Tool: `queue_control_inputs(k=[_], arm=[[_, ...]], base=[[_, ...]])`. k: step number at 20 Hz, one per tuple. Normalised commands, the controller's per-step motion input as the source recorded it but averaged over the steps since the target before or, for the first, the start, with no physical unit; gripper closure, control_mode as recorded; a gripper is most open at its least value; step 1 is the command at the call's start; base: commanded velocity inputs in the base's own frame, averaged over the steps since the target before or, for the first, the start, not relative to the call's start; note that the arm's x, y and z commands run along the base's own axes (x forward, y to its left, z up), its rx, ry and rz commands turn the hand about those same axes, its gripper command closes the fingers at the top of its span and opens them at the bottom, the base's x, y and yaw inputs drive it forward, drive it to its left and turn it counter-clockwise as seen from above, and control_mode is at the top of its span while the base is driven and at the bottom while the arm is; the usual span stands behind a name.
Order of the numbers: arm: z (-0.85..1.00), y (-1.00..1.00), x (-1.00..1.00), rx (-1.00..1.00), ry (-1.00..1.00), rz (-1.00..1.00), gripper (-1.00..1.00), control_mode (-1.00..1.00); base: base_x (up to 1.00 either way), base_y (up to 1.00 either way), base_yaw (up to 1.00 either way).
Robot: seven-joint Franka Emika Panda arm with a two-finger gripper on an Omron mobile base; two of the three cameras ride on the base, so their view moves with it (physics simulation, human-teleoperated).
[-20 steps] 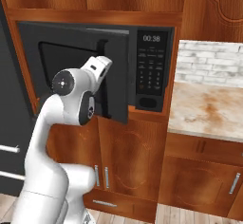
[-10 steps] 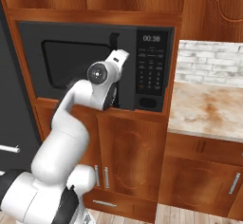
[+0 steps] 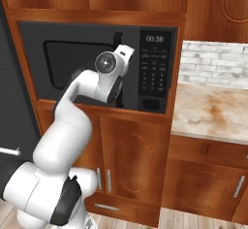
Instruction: Pick the squash from the sink and place it in the bowl. Then pick the bowl and place it in the microwave. Then close the microwave door and press the start button.
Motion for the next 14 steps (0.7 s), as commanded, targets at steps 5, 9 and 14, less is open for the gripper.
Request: queue_control_inputs(k=[5, 9, 14], arm=[[-0.04, -0.09, -1.00, 0.00, -0.12, -0.02, -1.00, -1.00], [-0.26, -0.70, -0.74, 0.00, -0.12, 0.03, -1.00, -1.00], [-0.13, -1.00, -0.35, -0.01, -0.20, 0.20, -1.00, -1.00]], base=[[0.00, 0.00, 0.00], [0.00, 0.00, 0.00], [0.00, 0.00, 0.00]])
